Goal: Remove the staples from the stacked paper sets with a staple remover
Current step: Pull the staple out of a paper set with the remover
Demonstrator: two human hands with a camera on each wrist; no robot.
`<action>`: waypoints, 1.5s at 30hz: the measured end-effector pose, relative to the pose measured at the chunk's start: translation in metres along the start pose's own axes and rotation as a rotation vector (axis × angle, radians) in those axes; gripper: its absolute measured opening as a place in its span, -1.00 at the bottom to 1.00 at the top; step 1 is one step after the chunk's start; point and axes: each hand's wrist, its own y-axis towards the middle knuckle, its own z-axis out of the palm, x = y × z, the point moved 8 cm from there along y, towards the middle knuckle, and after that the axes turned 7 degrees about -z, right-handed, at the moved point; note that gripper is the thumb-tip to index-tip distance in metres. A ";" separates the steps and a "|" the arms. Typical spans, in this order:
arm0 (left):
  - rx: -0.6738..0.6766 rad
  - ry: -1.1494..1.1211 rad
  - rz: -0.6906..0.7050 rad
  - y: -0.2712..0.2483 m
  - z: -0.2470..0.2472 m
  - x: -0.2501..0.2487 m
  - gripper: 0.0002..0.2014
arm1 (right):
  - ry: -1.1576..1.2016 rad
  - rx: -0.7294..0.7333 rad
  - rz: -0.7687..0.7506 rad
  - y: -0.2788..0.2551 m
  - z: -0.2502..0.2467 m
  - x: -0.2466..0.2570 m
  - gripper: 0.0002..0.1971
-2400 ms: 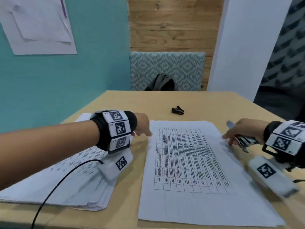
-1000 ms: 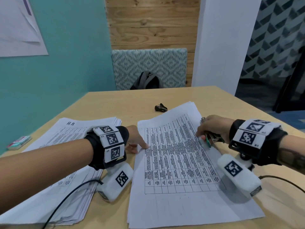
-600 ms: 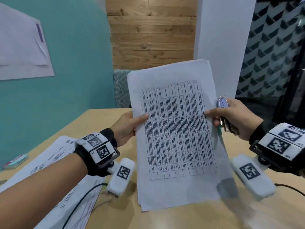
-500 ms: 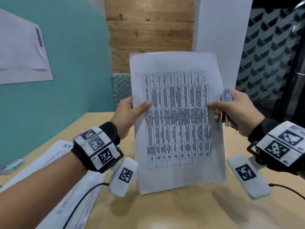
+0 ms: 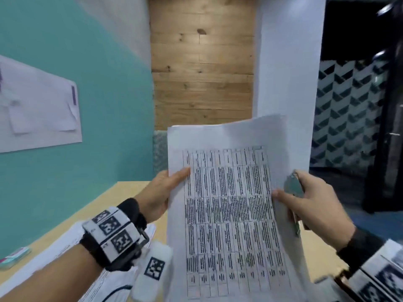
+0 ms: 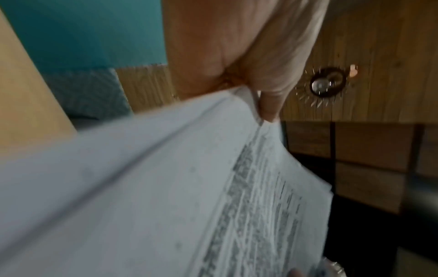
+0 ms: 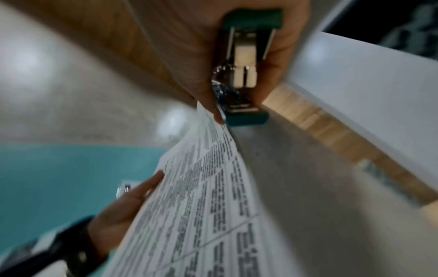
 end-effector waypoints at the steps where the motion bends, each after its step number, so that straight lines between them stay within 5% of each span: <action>1: -0.024 0.025 0.014 0.002 -0.001 0.001 -0.52 | -0.051 -0.019 -0.010 -0.001 0.001 0.001 -0.66; 9: -0.271 0.294 0.574 -0.035 0.017 -0.077 -0.80 | -0.110 -0.159 -0.162 0.001 -0.026 0.048 -0.75; 12: -0.273 0.242 0.535 -0.041 0.014 -0.072 -0.75 | -0.121 -0.007 -0.027 -0.007 -0.021 0.041 -0.80; 16: -0.184 0.187 0.382 -0.024 0.003 -0.062 -0.41 | -0.071 0.141 0.139 -0.010 -0.012 0.024 -0.82; 18: -0.223 0.207 0.464 -0.022 -0.004 -0.078 -0.44 | -0.075 0.125 0.123 -0.004 -0.014 0.025 -0.84; 23: -0.490 0.585 0.919 -0.047 -0.001 -0.119 -0.54 | -0.066 0.142 0.139 0.000 -0.010 0.020 -0.83; 29: -0.508 0.421 0.993 -0.054 -0.006 -0.118 -0.80 | -0.067 0.142 0.135 0.004 -0.011 0.018 -0.82; 33: -0.508 0.461 1.008 -0.058 0.000 -0.122 -0.78 | -0.086 -0.149 -0.019 0.018 -0.046 0.038 -0.82; 35: -0.530 0.504 1.034 -0.061 0.005 -0.123 -0.76 | 0.170 -0.322 -0.117 0.030 -0.069 0.057 -0.86; 39: -0.504 0.532 1.070 -0.066 0.022 -0.124 -0.79 | 0.652 -0.254 -0.374 0.049 -0.060 0.123 -0.85; 42: -0.484 0.547 1.086 -0.069 0.031 -0.124 -0.81 | 0.532 -0.313 -0.646 0.045 -0.034 0.179 -0.87; 45: -0.432 0.507 1.061 -0.070 0.037 -0.123 -0.82 | 0.419 -0.449 -0.747 0.045 -0.012 0.197 -0.82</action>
